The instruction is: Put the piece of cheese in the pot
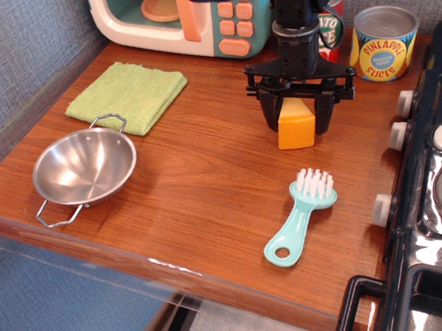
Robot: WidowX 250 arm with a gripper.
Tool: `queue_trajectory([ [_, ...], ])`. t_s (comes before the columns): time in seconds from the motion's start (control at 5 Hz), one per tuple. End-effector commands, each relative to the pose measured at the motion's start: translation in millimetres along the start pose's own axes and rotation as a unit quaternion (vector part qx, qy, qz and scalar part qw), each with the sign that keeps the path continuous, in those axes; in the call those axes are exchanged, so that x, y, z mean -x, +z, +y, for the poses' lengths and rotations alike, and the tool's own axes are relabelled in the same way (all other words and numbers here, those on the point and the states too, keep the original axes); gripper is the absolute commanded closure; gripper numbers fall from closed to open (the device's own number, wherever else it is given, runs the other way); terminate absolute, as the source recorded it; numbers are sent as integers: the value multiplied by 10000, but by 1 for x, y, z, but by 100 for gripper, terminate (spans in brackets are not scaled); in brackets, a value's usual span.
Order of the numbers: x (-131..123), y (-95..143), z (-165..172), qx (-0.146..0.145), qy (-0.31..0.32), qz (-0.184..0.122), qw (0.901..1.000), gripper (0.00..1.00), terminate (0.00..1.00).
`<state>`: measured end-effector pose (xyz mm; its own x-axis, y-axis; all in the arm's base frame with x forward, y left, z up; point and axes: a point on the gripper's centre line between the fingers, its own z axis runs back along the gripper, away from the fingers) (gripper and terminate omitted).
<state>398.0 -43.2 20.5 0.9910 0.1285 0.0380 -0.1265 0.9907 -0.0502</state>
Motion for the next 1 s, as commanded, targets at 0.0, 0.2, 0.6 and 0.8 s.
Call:
queue_trajectory([
  [0.0,-9,27,2,176,-308,-250,9991,100,0],
  [0.2,-11,54,3,435,-814,-400,9949,100,0],
  [0.6,2,99,54,281,-1105,-755,9906,100,0],
  [0.8,39,114,104,-253,-775,-1011,9915,100,0],
])
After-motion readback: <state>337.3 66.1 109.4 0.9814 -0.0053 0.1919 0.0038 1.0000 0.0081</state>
